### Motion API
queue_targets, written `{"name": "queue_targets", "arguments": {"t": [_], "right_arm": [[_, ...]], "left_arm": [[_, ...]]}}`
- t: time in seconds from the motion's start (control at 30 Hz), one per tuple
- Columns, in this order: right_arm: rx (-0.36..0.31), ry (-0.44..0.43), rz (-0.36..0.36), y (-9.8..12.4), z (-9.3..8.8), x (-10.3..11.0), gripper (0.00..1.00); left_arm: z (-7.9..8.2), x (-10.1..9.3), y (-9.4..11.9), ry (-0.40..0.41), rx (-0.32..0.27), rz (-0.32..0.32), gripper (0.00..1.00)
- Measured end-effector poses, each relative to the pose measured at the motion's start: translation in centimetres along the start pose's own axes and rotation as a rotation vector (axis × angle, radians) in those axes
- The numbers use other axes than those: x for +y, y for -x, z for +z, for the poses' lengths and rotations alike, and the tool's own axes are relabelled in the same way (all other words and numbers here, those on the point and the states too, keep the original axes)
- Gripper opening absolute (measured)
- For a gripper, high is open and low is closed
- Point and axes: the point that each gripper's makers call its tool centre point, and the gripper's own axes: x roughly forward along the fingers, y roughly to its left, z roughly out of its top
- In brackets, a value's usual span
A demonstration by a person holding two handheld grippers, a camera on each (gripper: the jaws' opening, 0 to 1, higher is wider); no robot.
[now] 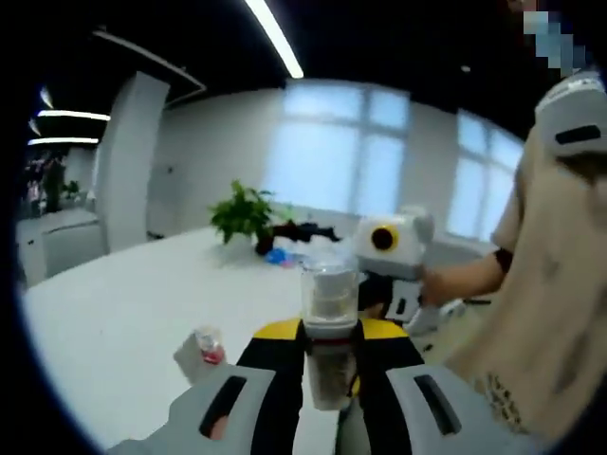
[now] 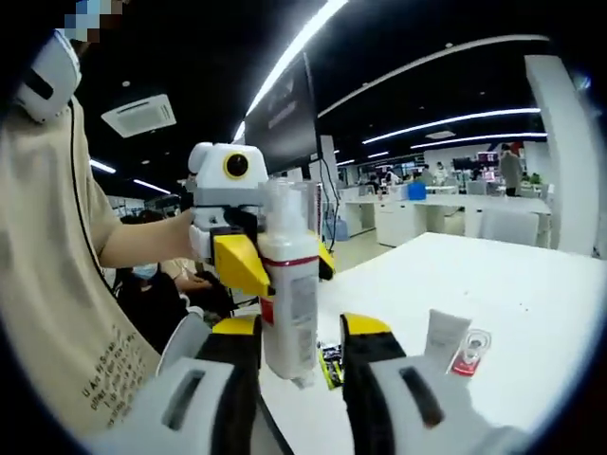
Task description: Arrange the skincare products in the storage area until every visible bottle or jar stands upright without overlapping.
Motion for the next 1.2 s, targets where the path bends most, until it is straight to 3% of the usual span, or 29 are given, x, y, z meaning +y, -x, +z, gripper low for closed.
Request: {"name": "queue_targets", "arguments": {"t": [0.13,0.37,0.67,1.0,1.2], "right_arm": [[-0.004,0.035,0.038,0.1,-0.1,0.7,0.23],[0.003,0.067,-0.058,0.2,-2.0,-0.7,0.22],[0.055,0.077,-0.138,-0.2,-4.9,-3.2,0.22],[0.158,0.085,-0.193,-1.3,-10.2,-5.7,0.22],[0.214,0.075,-0.214,-1.6,-13.3,-6.9,0.22]], "left_arm": [[-0.1,0.4,-0.7,-0.006,0.006,-0.022,0.17],[-1.6,0.9,-2.0,-0.032,0.051,-0.043,0.17],[-4.2,2.8,-3.9,-0.060,0.087,-0.011,0.17],[-8.9,5.8,-5.4,-0.007,0.155,0.016,0.18],[-12.0,7.0,-6.6,0.001,0.229,0.036,0.18]]}}
